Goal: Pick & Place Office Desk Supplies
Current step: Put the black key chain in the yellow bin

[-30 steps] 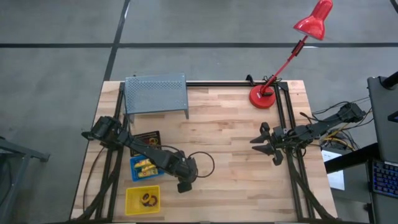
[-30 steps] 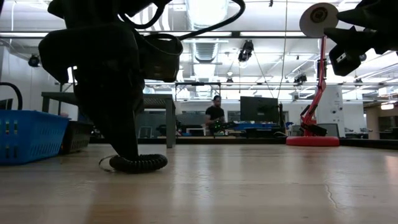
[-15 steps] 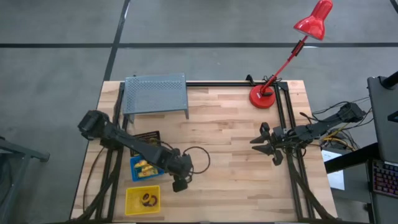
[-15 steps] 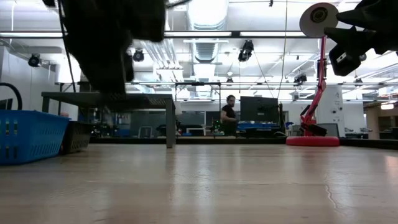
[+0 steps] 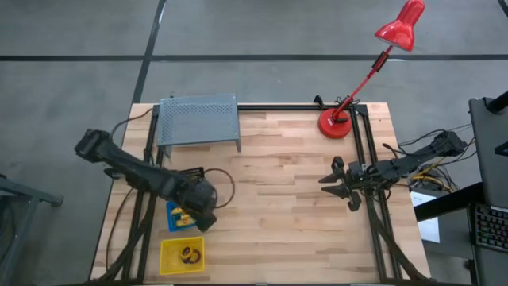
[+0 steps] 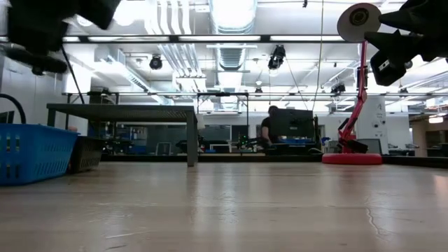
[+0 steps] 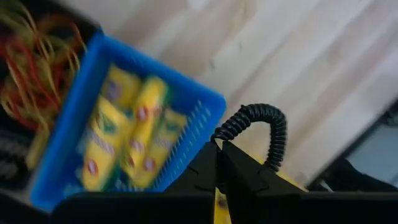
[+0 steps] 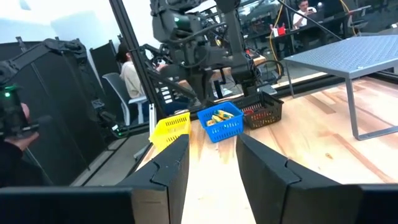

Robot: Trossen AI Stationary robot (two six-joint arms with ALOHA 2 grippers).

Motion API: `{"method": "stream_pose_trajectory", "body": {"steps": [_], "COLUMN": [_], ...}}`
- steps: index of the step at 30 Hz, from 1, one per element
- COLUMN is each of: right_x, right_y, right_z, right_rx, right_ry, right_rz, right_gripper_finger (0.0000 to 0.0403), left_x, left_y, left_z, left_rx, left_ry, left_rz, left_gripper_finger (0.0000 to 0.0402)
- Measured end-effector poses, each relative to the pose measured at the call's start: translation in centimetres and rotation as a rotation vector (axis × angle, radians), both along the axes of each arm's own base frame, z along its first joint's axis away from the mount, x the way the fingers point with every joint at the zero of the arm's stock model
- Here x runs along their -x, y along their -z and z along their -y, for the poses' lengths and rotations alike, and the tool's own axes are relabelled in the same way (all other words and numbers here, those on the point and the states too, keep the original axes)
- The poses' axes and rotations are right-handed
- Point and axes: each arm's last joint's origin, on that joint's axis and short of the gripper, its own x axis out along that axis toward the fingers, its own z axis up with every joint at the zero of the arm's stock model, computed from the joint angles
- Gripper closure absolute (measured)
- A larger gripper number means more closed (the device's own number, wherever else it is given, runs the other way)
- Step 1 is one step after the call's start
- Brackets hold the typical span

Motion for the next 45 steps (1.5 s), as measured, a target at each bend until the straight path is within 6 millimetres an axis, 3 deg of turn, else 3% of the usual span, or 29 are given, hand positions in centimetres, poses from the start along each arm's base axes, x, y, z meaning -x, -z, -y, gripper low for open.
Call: {"method": "stream_pose_trajectory", "body": {"steps": [8,19,25,30,39,45], "right_x": [0.0,0.0,0.0,0.0,0.0,0.0], "right_y": [0.0,0.0,0.0,0.0,0.0,0.0], "right_z": [0.0,0.0,0.0,0.0,0.0,0.0], "right_rx": [0.000,0.000,0.000,0.000,0.000,0.000], "right_ry": [0.000,0.000,0.000,0.000,0.000,0.000], "right_rz": [-0.001,-0.001,-0.001,-0.001,-0.001,0.000], "right_gripper_finger": [0.0284,0.0275,0.0271,0.0276,0.0285,0.0278], "left_x": [1.9,2.2,4.0,5.3,5.9,5.8], "left_y": [-0.1,1.2,2.4,3.4,5.8,5.8], "left_z": [3.5,7.7,10.2,10.7,13.3,13.4], "left_rx": [0.078,0.183,0.139,-0.023,-0.029,-0.033], "left_ry": [-0.089,-0.318,-0.254,-0.253,-0.147,-0.071], "left_rz": [-0.038,-0.057,-0.096,-0.062,-0.081,-0.054], "left_gripper_finger": [0.0384,0.0383,0.0383,0.0383,0.0383,0.0369]}}
